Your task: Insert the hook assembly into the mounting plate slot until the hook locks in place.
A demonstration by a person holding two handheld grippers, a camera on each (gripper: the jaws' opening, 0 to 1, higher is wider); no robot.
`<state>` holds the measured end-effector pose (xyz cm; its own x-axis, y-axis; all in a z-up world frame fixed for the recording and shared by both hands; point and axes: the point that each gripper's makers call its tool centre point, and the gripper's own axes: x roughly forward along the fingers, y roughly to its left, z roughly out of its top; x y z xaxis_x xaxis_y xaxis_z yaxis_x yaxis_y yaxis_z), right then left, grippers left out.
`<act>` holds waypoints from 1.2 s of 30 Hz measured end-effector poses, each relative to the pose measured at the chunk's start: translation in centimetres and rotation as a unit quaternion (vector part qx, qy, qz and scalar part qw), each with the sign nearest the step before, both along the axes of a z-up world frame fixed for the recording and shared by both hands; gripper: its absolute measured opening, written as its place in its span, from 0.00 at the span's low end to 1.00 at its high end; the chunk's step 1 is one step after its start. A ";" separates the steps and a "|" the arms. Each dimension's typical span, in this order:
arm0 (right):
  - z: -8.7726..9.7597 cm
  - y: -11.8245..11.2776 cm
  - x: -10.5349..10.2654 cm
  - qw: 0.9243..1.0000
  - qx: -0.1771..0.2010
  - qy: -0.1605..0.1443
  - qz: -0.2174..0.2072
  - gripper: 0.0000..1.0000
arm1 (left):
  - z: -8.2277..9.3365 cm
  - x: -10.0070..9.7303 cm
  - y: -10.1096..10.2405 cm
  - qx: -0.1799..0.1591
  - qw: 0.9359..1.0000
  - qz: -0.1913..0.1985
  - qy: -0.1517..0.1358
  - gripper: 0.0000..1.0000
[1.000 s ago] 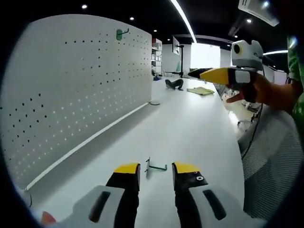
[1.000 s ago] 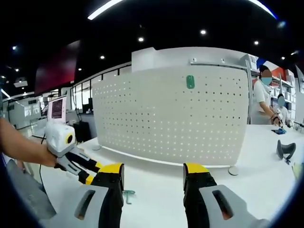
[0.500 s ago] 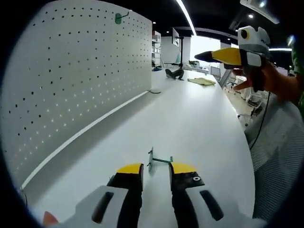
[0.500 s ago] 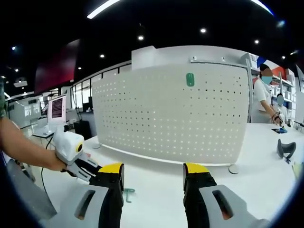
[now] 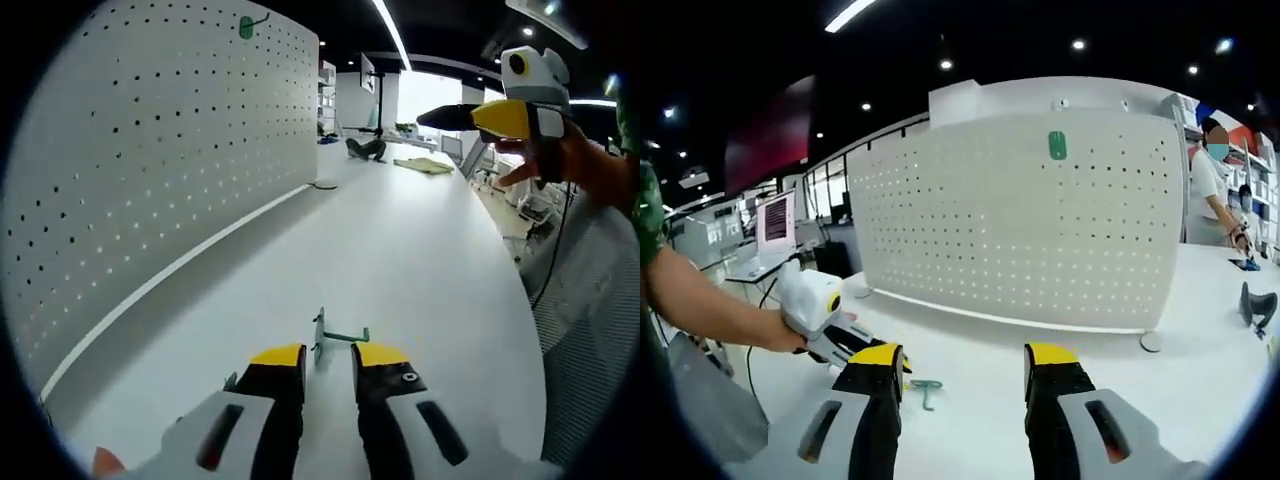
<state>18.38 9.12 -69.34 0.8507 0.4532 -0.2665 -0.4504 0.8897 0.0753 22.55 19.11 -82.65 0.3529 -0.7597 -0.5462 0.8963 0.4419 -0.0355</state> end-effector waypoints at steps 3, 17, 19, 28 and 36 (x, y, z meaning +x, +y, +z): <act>-0.2 0.5 -0.5 1.000 -0.002 0.010 0.019 0.49 | -0.3 0.1 0.0 0.004 1.000 0.000 0.000 0.18; -1.9 2.0 -1.9 0.996 -0.002 0.053 0.078 0.50 | -0.7 0.2 -0.5 0.012 1.000 -0.002 -0.002 0.13; -2.1 2.2 -2.0 0.995 -0.002 0.055 0.083 0.50 | -0.8 0.4 -0.4 0.015 1.000 0.002 -0.003 0.12; -2.5 2.5 -2.2 0.994 -0.001 0.064 0.090 0.50 | -0.9 0.5 -0.3 0.021 1.000 0.002 -0.007 0.10; -2.7 2.7 -2.2 0.993 0.001 0.068 0.093 0.50 | -1.1 0.4 -0.3 0.028 1.000 0.001 -0.009 0.06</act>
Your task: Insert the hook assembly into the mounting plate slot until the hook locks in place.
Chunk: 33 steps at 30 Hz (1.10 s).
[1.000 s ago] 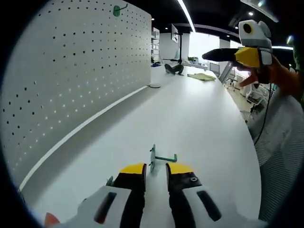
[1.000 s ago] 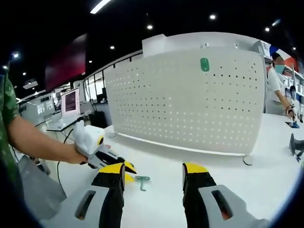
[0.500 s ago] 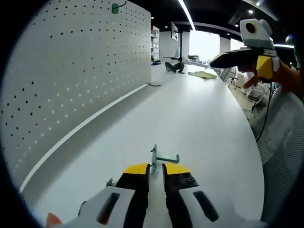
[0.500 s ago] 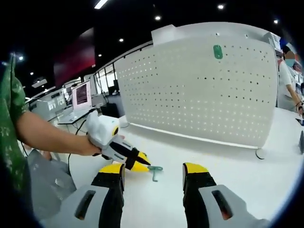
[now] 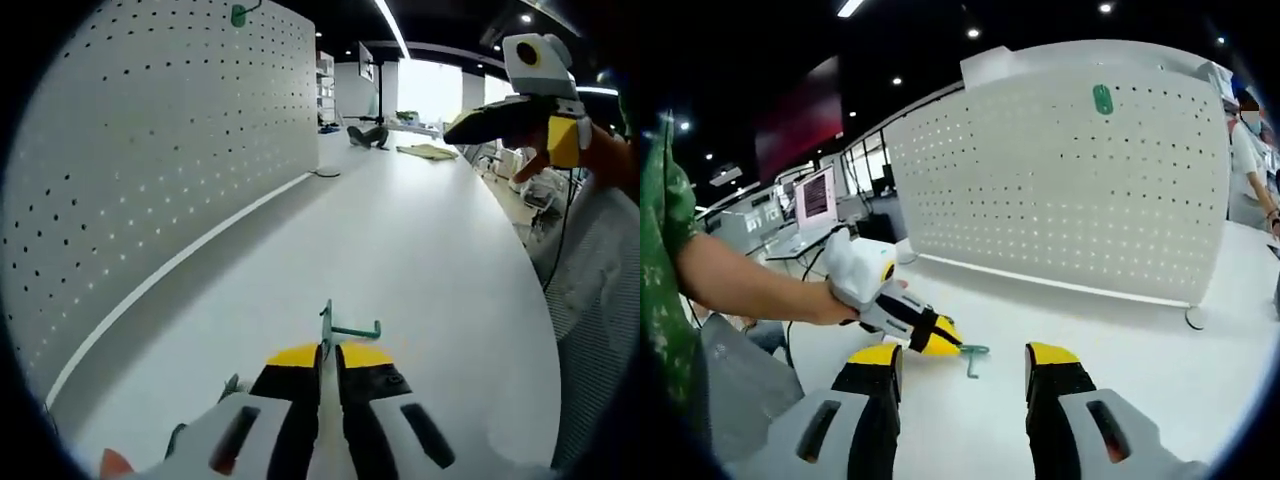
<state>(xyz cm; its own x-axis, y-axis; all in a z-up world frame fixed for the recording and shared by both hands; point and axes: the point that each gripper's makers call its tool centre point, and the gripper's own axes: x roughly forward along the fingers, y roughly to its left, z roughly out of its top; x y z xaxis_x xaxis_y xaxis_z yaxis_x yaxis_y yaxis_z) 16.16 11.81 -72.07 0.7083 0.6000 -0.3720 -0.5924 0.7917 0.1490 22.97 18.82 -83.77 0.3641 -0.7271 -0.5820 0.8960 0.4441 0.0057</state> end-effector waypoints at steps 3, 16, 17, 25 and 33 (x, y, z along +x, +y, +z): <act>0.0 0.0 0.0 1.000 -0.001 0.001 0.001 0.50 | -0.1 0.0 0.0 0.001 1.000 0.002 0.002 0.05; -0.2 0.0 -0.1 1.000 -0.001 0.003 -0.001 0.50 | 0.1 0.1 -0.2 -0.011 1.000 0.011 0.000 0.02; -0.2 0.1 -0.1 1.000 -0.001 0.003 0.000 0.50 | 0.1 0.1 -0.2 -0.013 1.000 0.014 0.001 0.02; -0.1 0.1 -0.1 1.000 -0.001 0.002 -0.001 0.50 | 0.6 0.3 0.1 -0.038 0.999 0.038 0.007 0.02; -0.1 0.3 -0.1 1.000 -0.002 0.003 0.001 0.50 | 1.4 0.8 0.6 -0.054 0.997 0.056 0.004 0.02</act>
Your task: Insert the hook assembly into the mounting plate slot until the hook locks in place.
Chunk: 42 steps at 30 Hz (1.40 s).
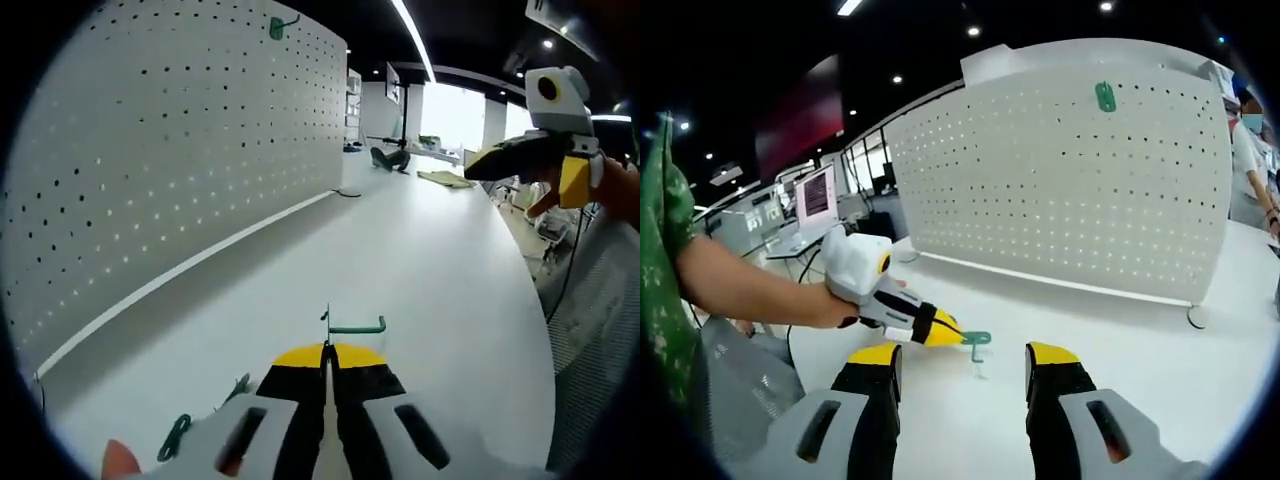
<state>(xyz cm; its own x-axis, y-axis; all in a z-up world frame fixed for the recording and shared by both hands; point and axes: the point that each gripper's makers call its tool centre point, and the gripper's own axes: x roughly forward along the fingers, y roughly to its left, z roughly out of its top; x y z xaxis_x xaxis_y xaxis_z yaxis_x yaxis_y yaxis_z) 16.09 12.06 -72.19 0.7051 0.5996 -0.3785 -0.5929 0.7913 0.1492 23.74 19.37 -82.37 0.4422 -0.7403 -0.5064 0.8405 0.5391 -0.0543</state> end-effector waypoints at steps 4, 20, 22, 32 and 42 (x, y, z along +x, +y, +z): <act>0.1 0.0 0.0 1.000 0.001 -0.001 -0.001 0.50 | 0.5 0.0 0.2 -0.008 1.000 0.006 -0.002 0.02; 0.8 0.5 0.1 1.000 0.000 -0.008 0.002 0.50 | 4.4 -0.1 0.4 -0.045 0.998 0.019 -0.031 0.02; 1.0 0.5 0.1 1.000 0.001 -0.009 0.002 0.50 | 4.7 -0.2 0.4 -0.048 0.998 0.019 -0.034 0.02; 1.7 0.9 0.2 1.000 0.003 -0.017 0.004 0.50 | 7.5 -0.5 0.7 -0.072 0.996 0.025 -0.056 0.02; 2.7 1.5 0.2 1.000 0.003 -0.026 0.008 0.50 | 11.1 -1.1 0.4 -0.097 0.991 0.020 -0.089 0.02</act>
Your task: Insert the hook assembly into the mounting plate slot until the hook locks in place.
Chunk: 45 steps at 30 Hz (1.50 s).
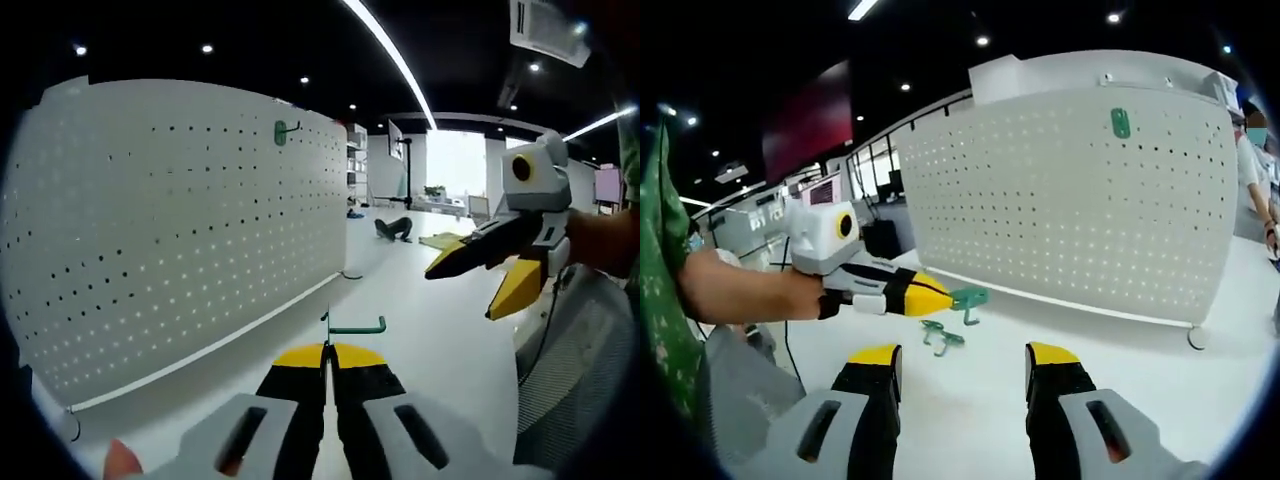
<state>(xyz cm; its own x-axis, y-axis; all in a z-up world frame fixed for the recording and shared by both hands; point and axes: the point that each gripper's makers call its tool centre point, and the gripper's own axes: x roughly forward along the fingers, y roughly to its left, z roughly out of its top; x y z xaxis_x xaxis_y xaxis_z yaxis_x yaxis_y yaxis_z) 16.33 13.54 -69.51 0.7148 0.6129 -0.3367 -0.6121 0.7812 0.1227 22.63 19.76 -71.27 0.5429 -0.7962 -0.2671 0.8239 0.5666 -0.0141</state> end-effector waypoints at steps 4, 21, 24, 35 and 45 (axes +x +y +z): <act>0.3 0.1 -0.1 1.000 -0.001 -0.003 0.001 0.50 | 1.1 -0.4 0.0 -0.007 1.000 0.000 -0.010 0.02; 1.9 1.3 -0.3 1.000 0.002 -0.018 0.012 0.49 | 3.9 -1.5 0.3 -0.024 0.999 -0.002 -0.037 0.02; 2.2 1.5 -0.4 1.000 0.004 -0.021 0.012 0.48 | 4.4 -1.7 0.3 -0.027 0.999 -0.002 -0.042 0.02; 3.0 2.0 -0.5 0.999 0.017 -0.025 0.013 0.42 | 5.1 -2.4 0.1 -0.032 0.998 -0.008 -0.050 0.02; 3.6 2.5 -0.4 0.999 0.038 -0.023 0.016 0.31 | 5.6 -2.7 -0.3 -0.035 0.998 -0.014 -0.055 0.02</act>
<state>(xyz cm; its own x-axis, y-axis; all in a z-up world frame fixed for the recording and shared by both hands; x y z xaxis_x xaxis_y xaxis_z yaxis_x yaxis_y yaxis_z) 15.98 16.07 -65.87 0.7081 0.6583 -0.2555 -0.6428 0.7507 0.1524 19.89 19.49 -65.67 0.5430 -0.8260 -0.1512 0.8382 0.5440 0.0382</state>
